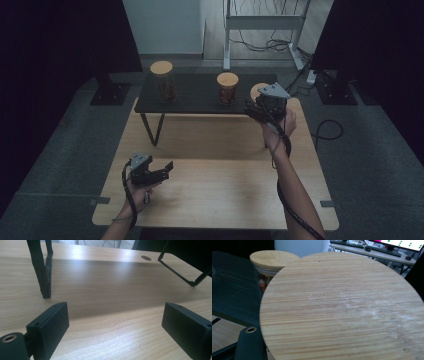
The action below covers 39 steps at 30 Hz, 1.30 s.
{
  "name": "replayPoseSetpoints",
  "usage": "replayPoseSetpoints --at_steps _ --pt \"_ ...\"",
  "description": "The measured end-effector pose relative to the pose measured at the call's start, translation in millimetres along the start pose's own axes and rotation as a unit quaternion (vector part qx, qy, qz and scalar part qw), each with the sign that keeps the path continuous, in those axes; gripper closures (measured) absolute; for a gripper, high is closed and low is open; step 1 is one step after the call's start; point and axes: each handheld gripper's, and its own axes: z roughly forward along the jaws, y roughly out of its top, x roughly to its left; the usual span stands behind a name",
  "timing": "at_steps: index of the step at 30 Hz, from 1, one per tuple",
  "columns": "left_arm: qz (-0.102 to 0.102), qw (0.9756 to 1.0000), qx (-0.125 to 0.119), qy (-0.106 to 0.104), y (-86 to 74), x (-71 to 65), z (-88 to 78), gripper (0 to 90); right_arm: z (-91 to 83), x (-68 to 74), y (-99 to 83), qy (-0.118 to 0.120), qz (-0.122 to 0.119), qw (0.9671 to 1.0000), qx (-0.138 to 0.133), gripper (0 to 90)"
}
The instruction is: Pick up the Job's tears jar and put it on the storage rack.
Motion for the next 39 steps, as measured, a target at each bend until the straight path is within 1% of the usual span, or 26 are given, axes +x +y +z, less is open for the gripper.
replayPoseSetpoints --at_steps 11,20,30,39 --pt "-0.001 1.0000 0.003 0.003 -0.6 1.7 1.4 6.9 15.5 -6.1 -0.4 0.001 0.003 1.0000 -0.001 25.1" --pt "-0.003 1.0000 0.005 0.006 -0.9 3.3 2.5 6.9 27.2 -6.9 -0.8 -0.002 0.000 1.0000 0.000 25.1" --pt "-0.003 0.9999 0.006 0.008 -0.8 3.9 2.8 6.9 35.3 -6.2 0.9 -0.007 -0.005 1.0000 0.000 25.1" --pt "-0.003 1.0000 0.003 0.009 -0.5 4.9 1.5 6.9 44.7 -5.0 1.2 -0.010 -0.003 0.9999 0.003 25.1"
